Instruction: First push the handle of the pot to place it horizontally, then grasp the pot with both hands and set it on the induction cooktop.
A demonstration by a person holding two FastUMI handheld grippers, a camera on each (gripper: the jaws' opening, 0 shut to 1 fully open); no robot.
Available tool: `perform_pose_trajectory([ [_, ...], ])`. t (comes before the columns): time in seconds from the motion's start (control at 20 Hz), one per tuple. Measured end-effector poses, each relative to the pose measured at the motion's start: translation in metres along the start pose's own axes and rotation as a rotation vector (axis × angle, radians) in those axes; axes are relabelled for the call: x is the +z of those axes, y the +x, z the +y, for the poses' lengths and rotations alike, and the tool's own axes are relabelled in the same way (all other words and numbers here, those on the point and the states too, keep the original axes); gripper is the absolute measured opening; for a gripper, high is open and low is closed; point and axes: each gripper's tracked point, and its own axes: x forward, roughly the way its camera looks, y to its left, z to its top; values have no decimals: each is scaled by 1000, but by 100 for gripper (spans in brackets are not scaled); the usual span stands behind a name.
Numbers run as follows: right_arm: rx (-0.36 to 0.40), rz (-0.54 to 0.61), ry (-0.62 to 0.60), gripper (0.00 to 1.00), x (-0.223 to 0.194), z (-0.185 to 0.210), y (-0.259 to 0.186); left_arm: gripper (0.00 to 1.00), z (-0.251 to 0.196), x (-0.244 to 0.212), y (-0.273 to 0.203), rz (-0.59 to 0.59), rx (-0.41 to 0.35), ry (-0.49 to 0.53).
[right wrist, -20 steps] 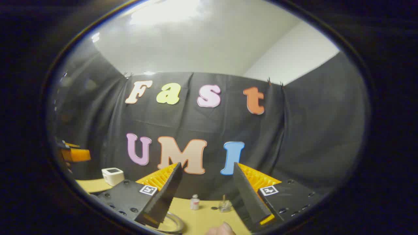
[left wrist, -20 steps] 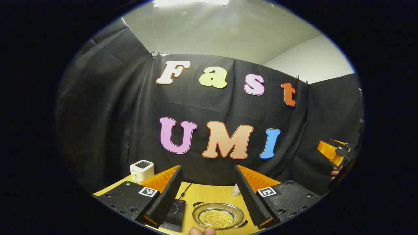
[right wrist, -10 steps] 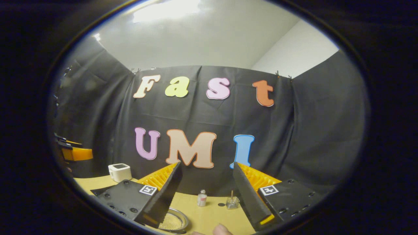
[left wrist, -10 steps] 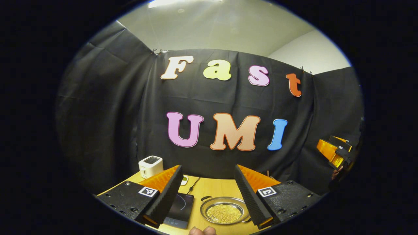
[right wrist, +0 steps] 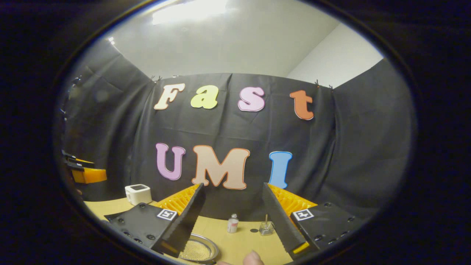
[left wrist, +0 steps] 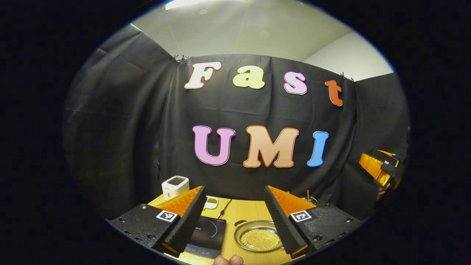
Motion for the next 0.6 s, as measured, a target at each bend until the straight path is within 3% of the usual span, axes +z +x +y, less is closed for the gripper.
perform_pose_trajectory([
  [0.2, 49, 50, 33, 99, -10, 23, 0, 95, 5, 5, 1, -19, -21, 24],
  [0.3, 74, 98, 69, 90, -22, 37, 1, 92, 9, 5, 2, -22, -30, 26],
  [0.4, 66, 122, 103, 65, -29, 41, 9, 95, 15, 3, 1, -22, -42, 25],
  [0.45, 45, 114, 109, 62, -27, 40, 8, 95, 18, 4, 2, -23, -48, 24],
  [0.55, -39, 125, 84, 31, -33, 27, 6, 95, 24, 4, 1, -28, -62, 20],
  [0.6, -43, 149, 71, 15, -41, 30, 7, 92, 25, 3, 0, -28, -72, 15],
])
